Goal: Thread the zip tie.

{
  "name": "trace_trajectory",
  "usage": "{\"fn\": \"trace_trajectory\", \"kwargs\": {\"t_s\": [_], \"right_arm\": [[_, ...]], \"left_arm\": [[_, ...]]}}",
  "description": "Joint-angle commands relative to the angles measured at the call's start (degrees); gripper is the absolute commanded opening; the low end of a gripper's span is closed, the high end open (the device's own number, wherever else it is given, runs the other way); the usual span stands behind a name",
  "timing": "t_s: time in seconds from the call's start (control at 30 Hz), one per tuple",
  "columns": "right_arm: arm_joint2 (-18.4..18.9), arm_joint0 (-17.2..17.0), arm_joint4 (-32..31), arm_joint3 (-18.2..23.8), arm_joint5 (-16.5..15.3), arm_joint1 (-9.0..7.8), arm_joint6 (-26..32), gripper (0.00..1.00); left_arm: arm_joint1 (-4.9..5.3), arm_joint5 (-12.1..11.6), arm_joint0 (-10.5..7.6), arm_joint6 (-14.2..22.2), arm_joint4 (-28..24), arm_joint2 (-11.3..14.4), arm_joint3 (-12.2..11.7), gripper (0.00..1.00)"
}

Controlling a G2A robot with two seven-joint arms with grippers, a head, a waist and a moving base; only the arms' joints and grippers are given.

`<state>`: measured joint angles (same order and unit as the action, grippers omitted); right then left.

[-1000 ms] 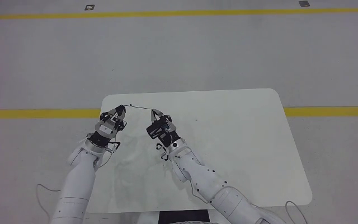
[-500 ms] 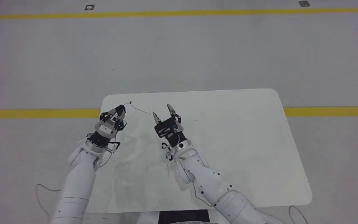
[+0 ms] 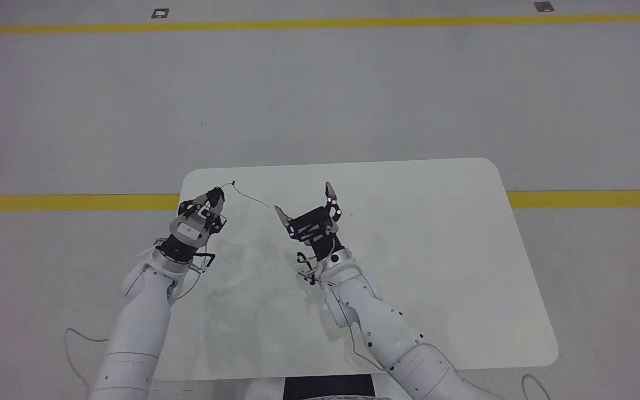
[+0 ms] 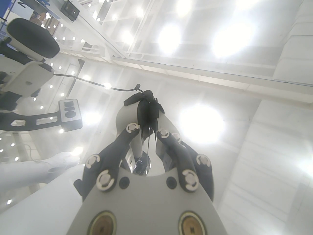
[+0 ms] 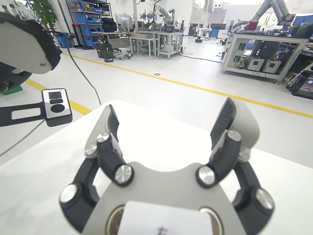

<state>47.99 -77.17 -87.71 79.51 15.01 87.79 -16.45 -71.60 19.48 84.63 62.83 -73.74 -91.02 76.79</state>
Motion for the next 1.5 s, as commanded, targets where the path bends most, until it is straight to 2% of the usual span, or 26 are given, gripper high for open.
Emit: {"fn": "trace_trajectory", "kwargs": {"t_s": [0.0,0.07,0.17,0.43,0.5,0.57,0.83,0.87,0.9,0.97,1.13,1.47], "right_arm": [[0.38,-0.14,0.2,0.17,-0.2,-0.06,0.15,1.0],[1.83,-0.63,1.08,0.74,-0.87,-0.32,0.42,1.0],[4.91,-1.83,3.21,2.68,-3.29,-0.95,0.72,1.0],[12.73,-5.94,15.94,10.59,-13.75,-2.3,2.65,1.0],[14.23,-6.93,21.42,12.64,-18.46,-2.56,3.91,1.0],[14.6,-6.93,21.23,12.8,-18.73,-2.65,4.08,1.0],[14.78,-7.03,21.96,13.1,-18.65,-2.63,3.96,1.0],[15.41,-7.36,24.19,13.76,-18.63,-2.61,3.86,1.0],[16.6,-7.82,26.89,14.69,-18.94,-2.68,4.12,1.0],[18.35,-8.61,30.27,15.96,-20.12,-2.88,5.06,1.0],[23.14,-11.42,39.23,20.19,-23.88,-3.55,8.2,1.0],[23.37,-11.58,39.57,20.39,-24.08,-3.59,8.42,1.0]], "left_arm": [[0.0,-0.32,-0.03,-0.63,0.15,0.07,0.2,0.0],[0.01,-0.78,0.14,-1.24,-0.05,0.23,0.88,0.0],[0.35,-0.56,0.39,0.24,0.92,-0.15,1.81,0.0],[1.17,-0.27,0.9,5.5,2.74,-0.61,3.1,0.0],[1.19,-0.22,1.04,5.92,1.99,-0.25,3.66,0.0],[1.09,0.0,1.34,5.31,-0.04,0.56,3.77,0.0],[1.09,0.0,1.34,5.31,-0.04,0.56,3.77,0.0],[1.08,0.0,1.32,5.1,-0.08,0.66,3.93,0.0],[1.07,0.0,1.32,5.41,-0.37,1.42,5.28,0.0],[1.27,0.0,1.27,6.7,0.13,1.8,6.5,0.0],[1.69,0.0,0.52,10.82,0.18,3.27,7.6,0.0],[1.71,-0.28,0.39,11.13,0.25,3.59,7.89,0.0]]}}
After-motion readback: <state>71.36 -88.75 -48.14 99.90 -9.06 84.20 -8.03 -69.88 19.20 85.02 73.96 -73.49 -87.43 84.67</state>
